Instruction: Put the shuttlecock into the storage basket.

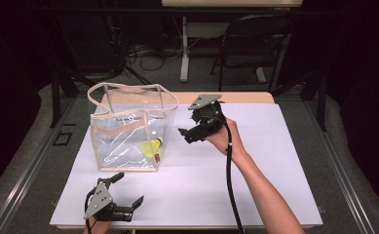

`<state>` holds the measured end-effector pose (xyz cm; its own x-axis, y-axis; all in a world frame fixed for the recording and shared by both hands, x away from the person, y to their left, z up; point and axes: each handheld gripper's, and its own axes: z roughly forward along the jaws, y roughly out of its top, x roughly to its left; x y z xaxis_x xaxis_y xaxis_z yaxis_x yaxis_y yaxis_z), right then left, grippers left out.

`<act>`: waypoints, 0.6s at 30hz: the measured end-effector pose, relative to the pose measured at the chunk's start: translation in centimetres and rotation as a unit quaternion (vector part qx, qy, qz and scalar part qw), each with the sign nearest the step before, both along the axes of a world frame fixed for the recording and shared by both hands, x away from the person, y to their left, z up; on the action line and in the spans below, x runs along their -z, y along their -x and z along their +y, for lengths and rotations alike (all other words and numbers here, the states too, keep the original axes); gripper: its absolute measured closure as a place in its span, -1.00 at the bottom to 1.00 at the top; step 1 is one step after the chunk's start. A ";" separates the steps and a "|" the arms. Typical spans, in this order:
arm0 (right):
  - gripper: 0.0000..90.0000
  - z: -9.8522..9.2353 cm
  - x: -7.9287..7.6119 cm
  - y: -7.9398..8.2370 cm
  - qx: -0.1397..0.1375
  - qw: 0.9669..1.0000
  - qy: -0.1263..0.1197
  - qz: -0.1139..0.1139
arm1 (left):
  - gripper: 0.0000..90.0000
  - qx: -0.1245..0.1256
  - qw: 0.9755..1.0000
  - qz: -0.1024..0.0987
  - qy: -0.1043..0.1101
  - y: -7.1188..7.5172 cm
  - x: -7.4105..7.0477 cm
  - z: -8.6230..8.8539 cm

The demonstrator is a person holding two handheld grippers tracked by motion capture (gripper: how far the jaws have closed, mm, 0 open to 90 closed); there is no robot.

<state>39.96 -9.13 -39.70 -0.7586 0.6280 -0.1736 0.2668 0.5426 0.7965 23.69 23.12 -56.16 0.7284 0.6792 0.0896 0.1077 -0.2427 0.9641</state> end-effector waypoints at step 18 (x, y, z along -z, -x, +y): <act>-0.95 -3.9 2.1 3.5 0.009 1.000 -0.020 -0.007 | -1.00 0.007 1.000 -0.001 -0.001 -0.2 0.0 -0.3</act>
<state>36.45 -13.02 -41.78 -0.7444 0.6487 -0.1586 0.2646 0.5046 0.8218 23.84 22.82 -56.19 0.7383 0.6681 0.0928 0.1024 -0.2470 0.9636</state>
